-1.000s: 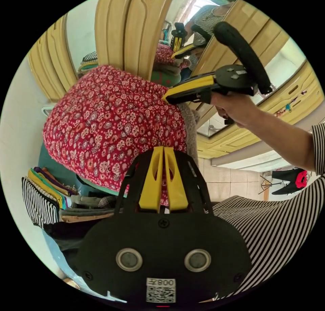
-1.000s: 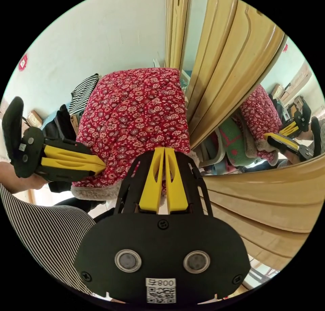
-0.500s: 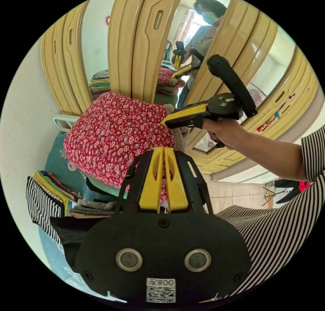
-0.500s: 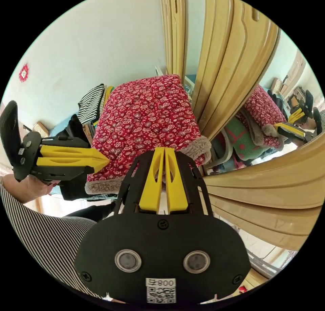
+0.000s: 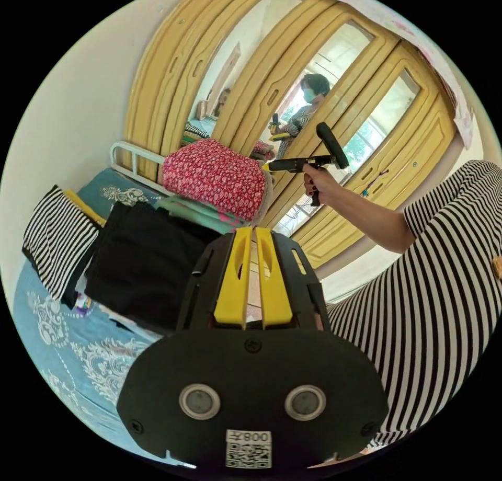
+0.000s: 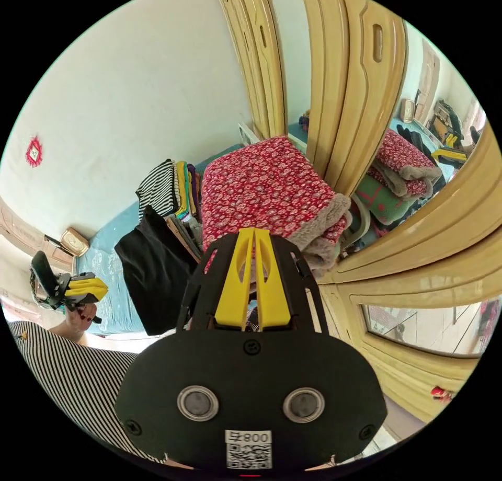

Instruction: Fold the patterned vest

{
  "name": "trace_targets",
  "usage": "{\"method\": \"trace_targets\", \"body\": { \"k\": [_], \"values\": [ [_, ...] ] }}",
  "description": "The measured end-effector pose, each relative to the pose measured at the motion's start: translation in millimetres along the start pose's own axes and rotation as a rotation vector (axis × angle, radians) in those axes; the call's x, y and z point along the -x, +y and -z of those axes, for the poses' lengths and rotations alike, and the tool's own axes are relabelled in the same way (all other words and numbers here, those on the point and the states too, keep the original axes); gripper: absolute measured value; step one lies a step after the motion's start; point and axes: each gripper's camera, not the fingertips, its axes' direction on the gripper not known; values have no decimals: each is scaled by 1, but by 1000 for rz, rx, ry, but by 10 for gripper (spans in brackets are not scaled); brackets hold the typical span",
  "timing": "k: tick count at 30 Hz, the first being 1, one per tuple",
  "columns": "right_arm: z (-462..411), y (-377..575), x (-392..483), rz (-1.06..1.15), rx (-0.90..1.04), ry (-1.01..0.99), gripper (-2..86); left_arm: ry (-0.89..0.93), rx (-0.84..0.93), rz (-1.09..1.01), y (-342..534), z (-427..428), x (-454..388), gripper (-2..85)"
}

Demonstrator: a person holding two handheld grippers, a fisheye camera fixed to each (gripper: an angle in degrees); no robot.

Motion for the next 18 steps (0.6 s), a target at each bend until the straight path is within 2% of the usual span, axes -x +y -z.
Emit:
{"method": "trace_targets", "body": {
  "k": [8,13,18],
  "values": [
    [-18,-11,118,16,-23,-218,1,-23,-49,266,147,191,55,19],
    [-28,-33,183,90,-6,-327,1,-51,-69,352,185,268,72,18],
    [-42,-69,243,195,33,-444,4,-11,-124,367,179,313,90,26]
  ]
}}
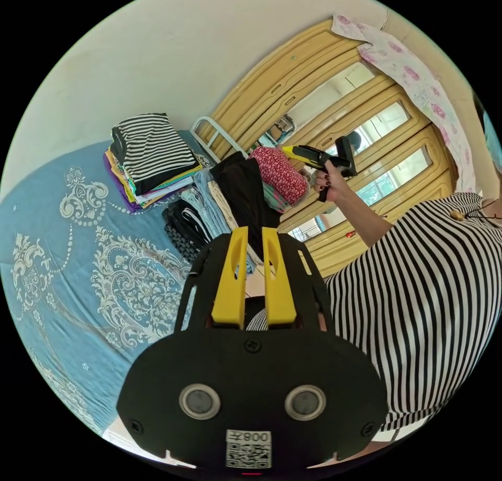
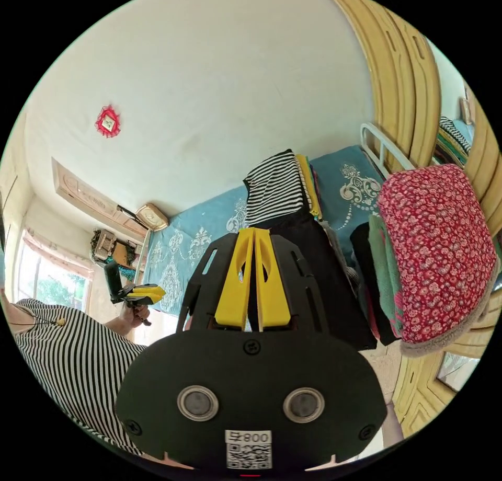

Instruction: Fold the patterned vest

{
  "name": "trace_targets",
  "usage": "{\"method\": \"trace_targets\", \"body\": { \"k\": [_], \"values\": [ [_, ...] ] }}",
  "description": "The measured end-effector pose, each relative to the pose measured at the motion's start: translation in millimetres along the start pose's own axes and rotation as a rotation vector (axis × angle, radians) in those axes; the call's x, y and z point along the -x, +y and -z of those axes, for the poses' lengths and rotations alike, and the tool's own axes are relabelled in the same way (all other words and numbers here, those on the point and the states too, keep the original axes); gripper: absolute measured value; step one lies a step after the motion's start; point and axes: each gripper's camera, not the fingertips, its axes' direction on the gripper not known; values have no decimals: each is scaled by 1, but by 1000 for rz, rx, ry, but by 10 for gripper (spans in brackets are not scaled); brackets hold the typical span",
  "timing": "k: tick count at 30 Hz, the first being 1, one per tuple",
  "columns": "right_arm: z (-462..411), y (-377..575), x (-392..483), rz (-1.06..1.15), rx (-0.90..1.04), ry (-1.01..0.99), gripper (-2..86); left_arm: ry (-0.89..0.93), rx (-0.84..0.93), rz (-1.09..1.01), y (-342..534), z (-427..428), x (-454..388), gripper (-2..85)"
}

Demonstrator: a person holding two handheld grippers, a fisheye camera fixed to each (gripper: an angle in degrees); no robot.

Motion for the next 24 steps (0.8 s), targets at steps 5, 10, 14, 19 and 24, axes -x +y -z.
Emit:
{"method": "trace_targets", "body": {
  "k": [5,10,14,19,24],
  "values": [
    [-31,-49,25,85,41,-93,15,71,-20,-15,-36,34,6,40],
    [-64,-106,38,130,66,-184,31,60,-14,3,-69,67,16,49],
    [-101,-160,50,172,113,-225,46,53,-15,40,-94,94,34,55],
    [-151,-219,76,207,184,-268,62,72,-47,123,-112,124,61,60],
    [-208,-275,114,235,284,-273,76,99,-51,190,-123,152,90,62]
  ]
}}
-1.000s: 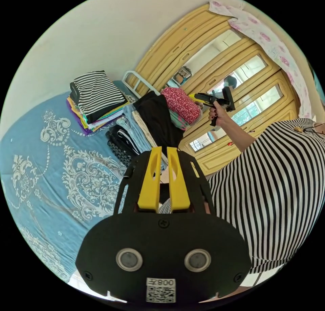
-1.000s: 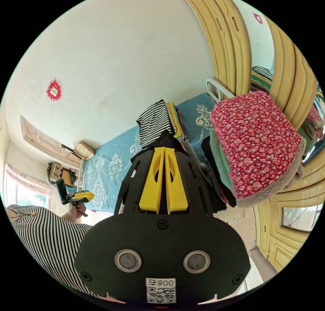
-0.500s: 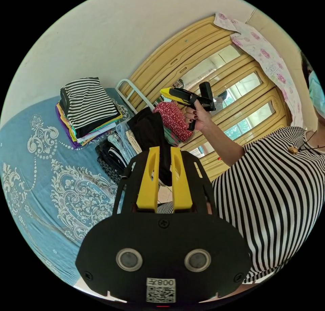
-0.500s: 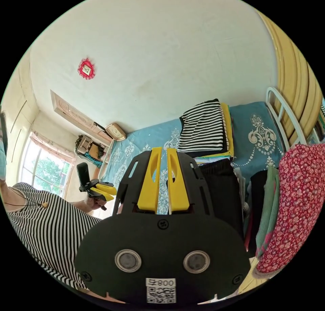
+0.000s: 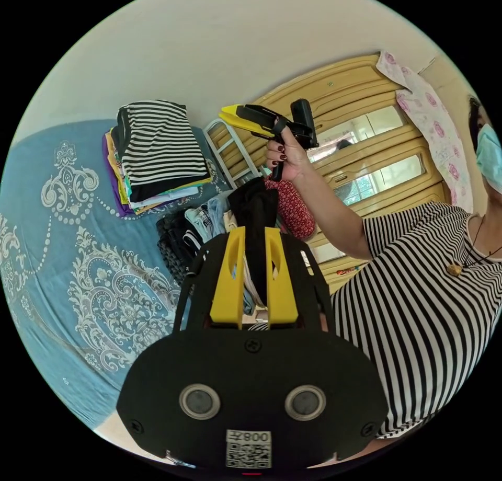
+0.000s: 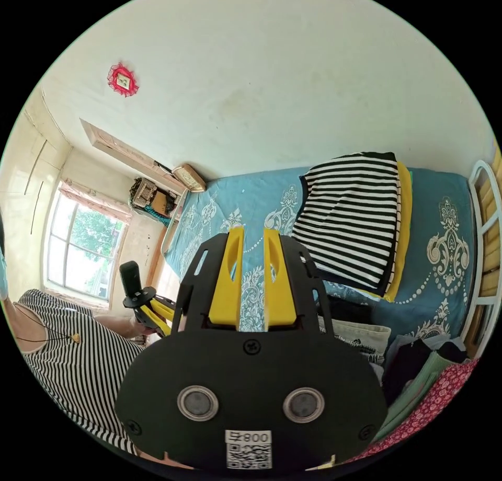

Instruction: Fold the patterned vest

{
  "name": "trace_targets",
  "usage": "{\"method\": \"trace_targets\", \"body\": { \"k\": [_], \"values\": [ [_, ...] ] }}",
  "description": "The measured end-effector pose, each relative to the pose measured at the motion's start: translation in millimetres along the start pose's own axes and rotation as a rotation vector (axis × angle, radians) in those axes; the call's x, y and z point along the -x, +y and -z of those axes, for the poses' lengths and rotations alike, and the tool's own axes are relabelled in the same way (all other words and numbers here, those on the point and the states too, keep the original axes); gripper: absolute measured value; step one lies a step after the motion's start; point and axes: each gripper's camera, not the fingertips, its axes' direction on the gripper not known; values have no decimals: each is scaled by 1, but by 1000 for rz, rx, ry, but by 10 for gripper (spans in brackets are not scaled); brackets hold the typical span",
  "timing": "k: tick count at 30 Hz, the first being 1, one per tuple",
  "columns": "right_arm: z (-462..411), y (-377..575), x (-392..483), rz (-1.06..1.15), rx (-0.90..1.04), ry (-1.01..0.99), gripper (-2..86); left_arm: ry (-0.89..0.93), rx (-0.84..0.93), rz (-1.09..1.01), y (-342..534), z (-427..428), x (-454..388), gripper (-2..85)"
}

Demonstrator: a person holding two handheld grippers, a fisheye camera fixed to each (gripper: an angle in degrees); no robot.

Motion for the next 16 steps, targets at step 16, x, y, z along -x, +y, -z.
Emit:
{"method": "trace_targets", "body": {
  "k": [16],
  "values": [
    [-158,-189,41,-63,171,288,92,73,-5,153,-34,115,93,65]
  ]
}}
